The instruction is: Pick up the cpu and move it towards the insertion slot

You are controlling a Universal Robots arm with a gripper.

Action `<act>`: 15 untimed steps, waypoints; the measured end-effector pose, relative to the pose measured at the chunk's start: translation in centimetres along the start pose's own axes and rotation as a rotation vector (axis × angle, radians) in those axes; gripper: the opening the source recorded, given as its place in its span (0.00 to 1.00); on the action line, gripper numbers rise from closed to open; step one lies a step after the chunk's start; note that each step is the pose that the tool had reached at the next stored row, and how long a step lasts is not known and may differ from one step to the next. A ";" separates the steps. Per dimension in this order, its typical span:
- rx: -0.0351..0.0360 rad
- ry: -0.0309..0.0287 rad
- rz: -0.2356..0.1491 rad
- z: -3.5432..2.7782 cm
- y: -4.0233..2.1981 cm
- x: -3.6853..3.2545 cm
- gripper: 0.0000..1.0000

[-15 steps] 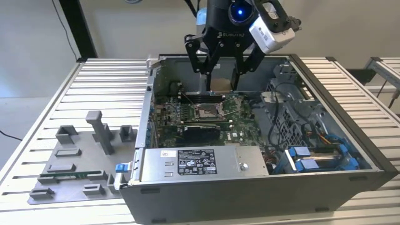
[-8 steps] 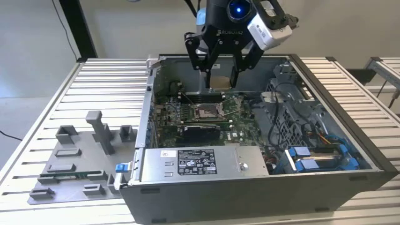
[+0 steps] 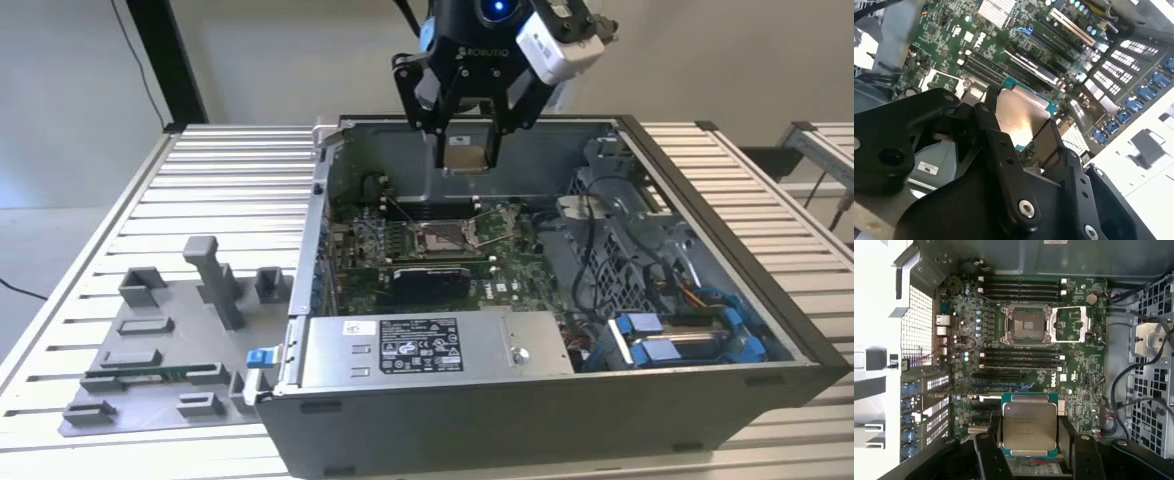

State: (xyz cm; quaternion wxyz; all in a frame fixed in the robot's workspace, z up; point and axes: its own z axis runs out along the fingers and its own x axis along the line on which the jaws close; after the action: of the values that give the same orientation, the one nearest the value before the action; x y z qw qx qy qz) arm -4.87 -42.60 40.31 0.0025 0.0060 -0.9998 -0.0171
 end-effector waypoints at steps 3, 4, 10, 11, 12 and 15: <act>0.0000 0.0000 0.000 0.05 1.05 -0.01 0.00; 0.0000 0.0000 0.000 0.06 1.37 -0.02 0.00; 0.0000 0.0000 0.000 0.14 3.19 -0.04 0.00; 0.0000 0.0000 0.000 0.14 3.39 -0.04 0.00; 0.0000 0.0000 0.000 0.15 3.56 -0.04 0.00; 0.0000 0.0000 0.000 0.17 3.90 -0.05 0.00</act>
State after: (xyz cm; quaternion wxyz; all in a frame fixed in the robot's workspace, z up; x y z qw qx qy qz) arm -4.87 -38.70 40.28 0.0025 0.0061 -0.9998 -0.0171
